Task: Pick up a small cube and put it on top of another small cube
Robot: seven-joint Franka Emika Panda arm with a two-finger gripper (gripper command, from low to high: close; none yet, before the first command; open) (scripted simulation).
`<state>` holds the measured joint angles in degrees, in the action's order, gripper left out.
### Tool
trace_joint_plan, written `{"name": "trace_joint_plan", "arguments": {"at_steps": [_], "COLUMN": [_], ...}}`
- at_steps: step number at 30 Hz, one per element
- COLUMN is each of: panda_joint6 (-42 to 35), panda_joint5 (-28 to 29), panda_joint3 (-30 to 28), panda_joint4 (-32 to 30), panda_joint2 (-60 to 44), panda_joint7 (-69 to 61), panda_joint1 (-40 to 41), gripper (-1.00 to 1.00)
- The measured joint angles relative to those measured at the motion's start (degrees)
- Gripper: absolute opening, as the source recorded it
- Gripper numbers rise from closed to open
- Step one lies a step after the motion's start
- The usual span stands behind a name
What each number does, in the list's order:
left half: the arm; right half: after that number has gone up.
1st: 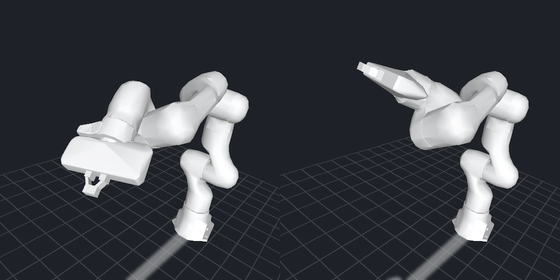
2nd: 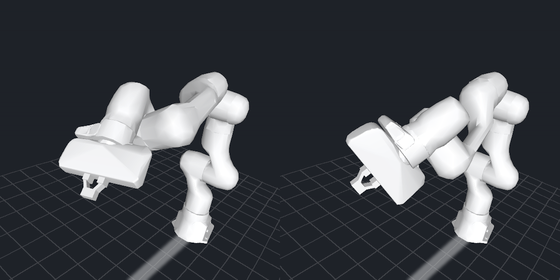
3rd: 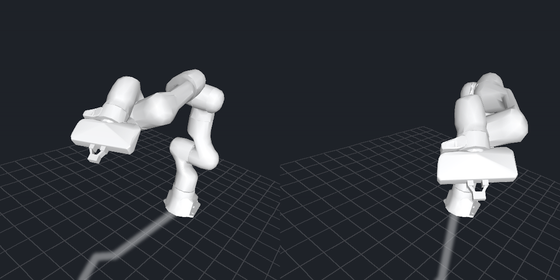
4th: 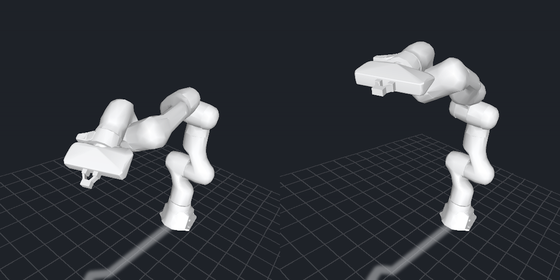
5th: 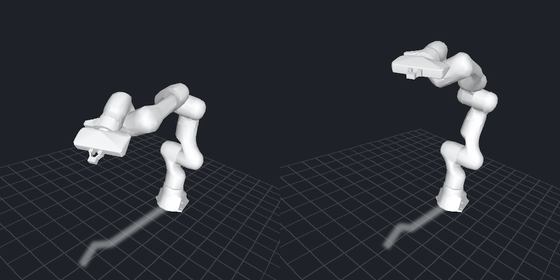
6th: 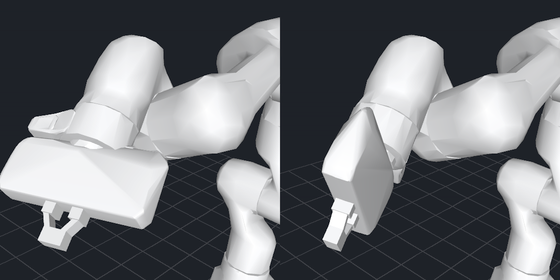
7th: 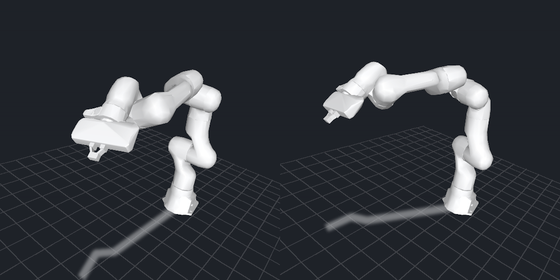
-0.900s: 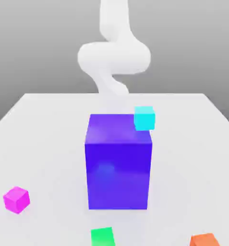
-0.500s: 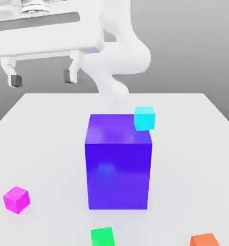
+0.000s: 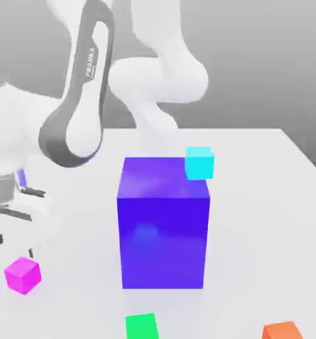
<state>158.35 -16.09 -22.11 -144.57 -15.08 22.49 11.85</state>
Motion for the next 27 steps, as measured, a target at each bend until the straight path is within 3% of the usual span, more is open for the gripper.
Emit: {"name": "trace_joint_plan", "arguments": {"at_steps": [4, 5, 12, 17, 27], "panda_joint6": [5.63, 6.59, 6.51, 0.24, -9.12], "panda_joint5": [-6.35, -7.38, -7.21, 0.79, 11.49], "panda_joint3": [6.2, 7.38, 7.38, 0.76, 12.41], "panda_joint4": [1.76, 2.07, 2.05, -0.22, 7.67], "panda_joint2": [-7.93, -9.2, -9.16, -0.4, 2.39], "panda_joint7": [-4.96, -5.74, -5.61, 0.43, 5.51], "panda_joint1": [5.22, 6.2, 6.22, 1.29, -16.07], "gripper": [0.0, -1.0, -1.0, -1.0, -1.0]}}
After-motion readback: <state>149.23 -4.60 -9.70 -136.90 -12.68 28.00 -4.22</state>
